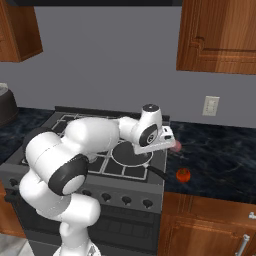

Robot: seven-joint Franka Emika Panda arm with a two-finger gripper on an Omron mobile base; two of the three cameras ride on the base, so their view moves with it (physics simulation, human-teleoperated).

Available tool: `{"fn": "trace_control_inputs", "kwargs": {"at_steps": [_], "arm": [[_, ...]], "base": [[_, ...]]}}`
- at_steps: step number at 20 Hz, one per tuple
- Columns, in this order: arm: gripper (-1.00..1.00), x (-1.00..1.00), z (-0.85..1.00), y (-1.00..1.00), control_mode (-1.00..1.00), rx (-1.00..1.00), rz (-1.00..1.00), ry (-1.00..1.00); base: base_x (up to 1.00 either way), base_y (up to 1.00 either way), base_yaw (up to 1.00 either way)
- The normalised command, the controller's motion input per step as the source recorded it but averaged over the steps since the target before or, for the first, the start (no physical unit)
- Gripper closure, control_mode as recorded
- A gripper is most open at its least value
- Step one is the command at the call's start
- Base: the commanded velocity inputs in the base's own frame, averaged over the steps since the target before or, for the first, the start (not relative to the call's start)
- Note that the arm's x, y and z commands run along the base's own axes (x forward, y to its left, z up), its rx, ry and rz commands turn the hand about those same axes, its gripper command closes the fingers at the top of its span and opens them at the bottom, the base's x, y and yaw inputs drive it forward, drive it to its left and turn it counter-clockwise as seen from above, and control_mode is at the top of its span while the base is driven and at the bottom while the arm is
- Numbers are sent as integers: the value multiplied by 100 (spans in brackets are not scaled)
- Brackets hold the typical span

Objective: Place the pan on the front right burner on the stove. Then place the tomato and the onion in the pan and turn on the front right burner.

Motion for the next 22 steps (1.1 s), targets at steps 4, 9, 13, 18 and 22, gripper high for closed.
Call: {"fn": "trace_control_inputs", "kwargs": {"at_steps": [4, 9, 13, 18, 22], "arm": [[-100, 14, 4, -7, -100, 11, -21, -12], [-100, 40, 0, 0, -100, 1, -18, -14], [-100, 54, 0, -5, -100, 0, -13, -13], [-100, 35, -1, -18, -100, 0, -12, -5], [-100, 33, -6, -21, -100, 0, -12, 0]], "base": [[0, 0, 0], [0, 0, 0], [0, 0, 0], [0, 0, 0], [0, 0, 0]]}}
